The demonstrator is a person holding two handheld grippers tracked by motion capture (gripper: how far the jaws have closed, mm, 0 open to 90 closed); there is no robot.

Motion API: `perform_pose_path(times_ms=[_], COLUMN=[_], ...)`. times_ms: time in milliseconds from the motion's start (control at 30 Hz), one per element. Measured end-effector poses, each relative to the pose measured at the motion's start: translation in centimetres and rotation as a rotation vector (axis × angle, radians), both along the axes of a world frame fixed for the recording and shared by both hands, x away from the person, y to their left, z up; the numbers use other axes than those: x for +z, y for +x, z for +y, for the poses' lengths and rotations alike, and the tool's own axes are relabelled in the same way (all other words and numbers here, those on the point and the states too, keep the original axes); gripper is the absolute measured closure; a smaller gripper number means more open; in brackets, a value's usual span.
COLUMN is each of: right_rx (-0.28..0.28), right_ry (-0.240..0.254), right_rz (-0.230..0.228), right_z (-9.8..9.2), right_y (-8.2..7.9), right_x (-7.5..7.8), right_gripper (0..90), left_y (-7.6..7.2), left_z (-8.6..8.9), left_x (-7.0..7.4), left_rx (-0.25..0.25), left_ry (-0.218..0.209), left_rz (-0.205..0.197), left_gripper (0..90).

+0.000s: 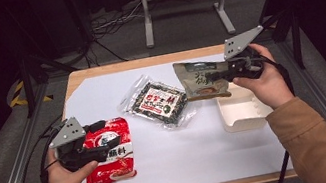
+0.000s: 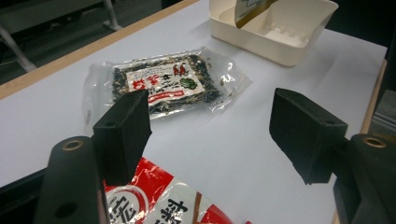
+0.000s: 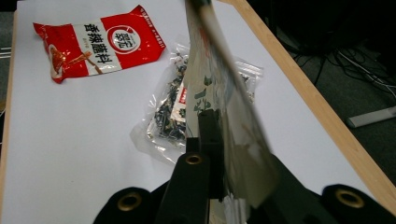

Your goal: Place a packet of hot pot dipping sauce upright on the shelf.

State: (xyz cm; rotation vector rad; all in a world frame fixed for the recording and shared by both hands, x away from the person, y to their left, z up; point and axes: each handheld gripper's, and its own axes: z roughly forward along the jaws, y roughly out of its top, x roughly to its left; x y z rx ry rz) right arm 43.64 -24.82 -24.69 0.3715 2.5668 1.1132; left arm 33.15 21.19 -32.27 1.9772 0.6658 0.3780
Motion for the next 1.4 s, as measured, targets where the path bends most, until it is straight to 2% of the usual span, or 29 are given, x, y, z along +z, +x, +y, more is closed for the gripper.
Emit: perform_pose_path(times_ms=[433, 567, 800, 867, 900, 1100, 1333, 1400], right_rx=[-0.029, -0.036, -0.056, -0.071, -0.077, -0.103, -0.112, -0.116], right_ry=[-0.024, -0.030, -0.037, -0.084, -0.092, -0.076, -0.072, -0.077], right_rz=[-0.040, -0.050, -0.064, -0.067, -0.064, -0.057, -0.052, -0.054], right_z=[-1.7, -2.3, -3.4, -3.6, -3.7, -4.7, -5.8, -6.0], right_y=[3.4, 4.0, 5.0, 5.4, 5.6, 6.5, 7.3, 7.5], right_x=[0.9, 0.9, 0.5, 0.3, 0.2, -0.4, -1.4, -1.6], right_gripper=[89.7, 89.7, 89.7, 89.7, 89.7, 89.7, 89.7, 89.7], left_y=[0.6, 0.7, 0.9, 0.9, 0.9, 0.9, 0.5, 0.4], left_z=[0.6, 0.9, 1.1, 1.0, 1.0, 1.1, 1.7, 1.8], left_x=[-0.3, -0.5, -0.6, -0.7, -0.7, -0.8, -1.2, -1.2], left_rx=[0.021, 0.029, 0.037, 0.041, 0.041, 0.042, 0.069, 0.073], left_ry=[-0.002, -0.005, -0.009, -0.013, -0.012, -0.005, -0.002, 0.001], left_rz=[0.008, 0.009, 0.002, 0.002, 0.002, 0.002, 0.016, 0.009], left_gripper=[29.7, 29.8, 29.7, 29.7, 29.8, 29.7, 29.8, 29.8])
